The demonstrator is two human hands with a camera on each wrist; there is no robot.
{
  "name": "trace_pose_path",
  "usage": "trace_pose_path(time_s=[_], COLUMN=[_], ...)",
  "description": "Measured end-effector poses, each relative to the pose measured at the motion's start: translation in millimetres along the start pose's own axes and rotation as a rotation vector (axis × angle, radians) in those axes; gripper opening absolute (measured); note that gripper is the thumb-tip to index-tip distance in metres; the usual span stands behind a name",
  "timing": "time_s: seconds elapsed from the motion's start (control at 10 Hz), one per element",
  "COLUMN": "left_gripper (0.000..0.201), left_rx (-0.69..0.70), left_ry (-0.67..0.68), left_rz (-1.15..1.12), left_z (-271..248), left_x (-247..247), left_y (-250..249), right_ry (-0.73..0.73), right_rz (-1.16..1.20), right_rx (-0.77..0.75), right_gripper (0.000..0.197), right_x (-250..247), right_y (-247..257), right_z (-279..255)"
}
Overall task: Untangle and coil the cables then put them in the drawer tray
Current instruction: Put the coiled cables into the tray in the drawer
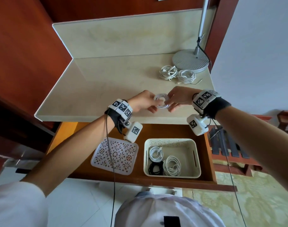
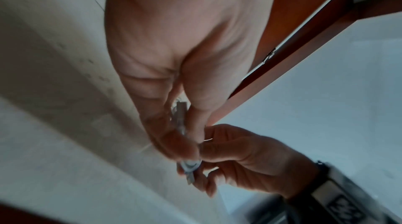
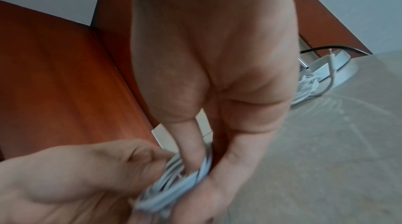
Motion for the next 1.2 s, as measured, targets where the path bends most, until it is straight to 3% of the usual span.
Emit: trace_pose_path(time_s=[0.2, 0.3, 0.4, 0.5, 0.6, 0.7, 0.8, 0.9, 1.0, 1.2], left_gripper=[0.021, 0.034, 0.035, 0.029, 0.007, 0.012, 0.018, 0.021, 0.027, 0.013], left_rx=[-0.18, -0.259, -0.305, -0.359, -0.369, -0.356, -0.363, -0.34, -0.292, -0.293], left_ry=[0.396, 0.494, 0.55, 0.609, 0.581, 0.514, 0.509, 0.515, 0.526, 0.497], left_rz=[-0.022, 0.114, 0.179, 0.16, 0.17, 0.198, 0.232, 0.304, 0.411, 0.638], left_z=[-47, -47, -41, -32, -22, -9, -2, 7, 14, 18], left_x=[60, 88, 116, 140, 153, 160, 170, 179, 187, 198], left_y=[43, 76, 105, 125, 132, 135, 137, 140, 143, 154], right_ry=[0.367, 0.474, 0.47, 0.44, 0.343, 0.313, 0.313, 0.276, 0.181, 0.259], right_rz=[-0.155, -0.375, -0.356, -0.315, -0.328, -0.328, -0.552, -0.58, -0.753, -1.002], right_rx=[0.072, 0.116, 0.214, 0.283, 0.311, 0.326, 0.287, 0.37, 0.324, 0.252], right_gripper=[0.02, 0.031, 0.041, 0.017, 0.01, 0.01, 0.029, 0.045, 0.043, 0.045], right_x=[56, 90, 116, 129, 133, 135, 135, 135, 128, 138], right_y=[-32, -60, -91, -118, -139, -152, -151, -159, -158, -169], right_z=[-24, -22, -20, -15, -8, -6, -10, -14, -19, -15])
Point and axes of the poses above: each hand's wrist, its own z-axis towards the middle knuckle, its own x-axis out of the palm, y = z × x, the point moved 6 cm from there along z, towards the middle knuckle, and after that the axes turned 3 degrees about y, right-handed, at the moved point
